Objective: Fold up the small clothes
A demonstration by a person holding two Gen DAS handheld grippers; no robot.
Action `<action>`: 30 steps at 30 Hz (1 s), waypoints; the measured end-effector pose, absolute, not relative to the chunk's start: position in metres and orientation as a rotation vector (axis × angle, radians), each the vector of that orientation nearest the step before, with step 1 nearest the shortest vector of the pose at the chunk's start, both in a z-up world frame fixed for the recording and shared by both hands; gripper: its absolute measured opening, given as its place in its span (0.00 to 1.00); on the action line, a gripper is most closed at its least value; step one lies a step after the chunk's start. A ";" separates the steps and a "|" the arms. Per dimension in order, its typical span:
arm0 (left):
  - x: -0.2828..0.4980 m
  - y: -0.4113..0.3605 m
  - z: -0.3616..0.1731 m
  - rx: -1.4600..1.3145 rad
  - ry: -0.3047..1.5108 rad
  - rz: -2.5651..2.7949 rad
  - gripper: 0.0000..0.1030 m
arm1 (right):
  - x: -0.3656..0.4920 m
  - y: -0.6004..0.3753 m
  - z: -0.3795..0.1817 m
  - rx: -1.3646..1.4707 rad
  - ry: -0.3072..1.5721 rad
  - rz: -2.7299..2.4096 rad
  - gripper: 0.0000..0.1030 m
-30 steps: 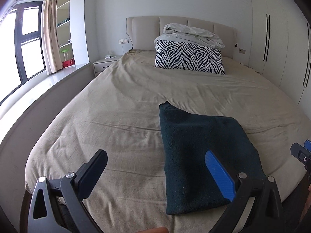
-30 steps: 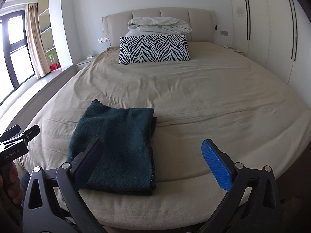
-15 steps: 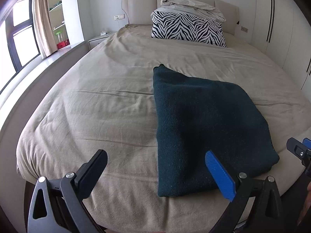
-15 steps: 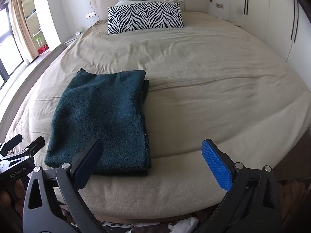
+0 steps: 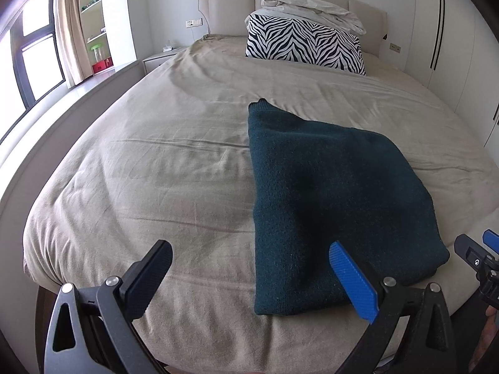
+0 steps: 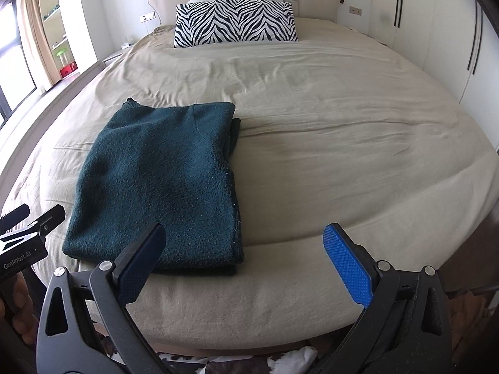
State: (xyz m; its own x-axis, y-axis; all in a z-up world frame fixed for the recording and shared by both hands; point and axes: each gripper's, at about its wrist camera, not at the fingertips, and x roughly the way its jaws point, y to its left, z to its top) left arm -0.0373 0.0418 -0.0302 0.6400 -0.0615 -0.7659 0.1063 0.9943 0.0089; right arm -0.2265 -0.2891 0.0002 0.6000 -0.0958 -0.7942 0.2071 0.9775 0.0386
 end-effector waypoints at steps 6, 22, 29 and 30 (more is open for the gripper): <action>-0.037 0.042 -0.030 0.056 0.872 -0.097 1.00 | -0.228 -0.286 0.001 0.130 0.913 -0.174 1.00; -0.038 0.042 -0.031 0.052 0.876 -0.097 1.00 | -0.229 -0.282 -0.001 0.127 0.915 -0.170 1.00; -0.037 0.042 -0.032 0.052 0.880 -0.099 1.00 | -0.229 -0.282 -0.002 0.128 0.917 -0.168 1.00; -0.037 0.042 -0.032 0.051 0.879 -0.099 1.00 | -0.229 -0.282 -0.002 0.129 0.917 -0.168 1.00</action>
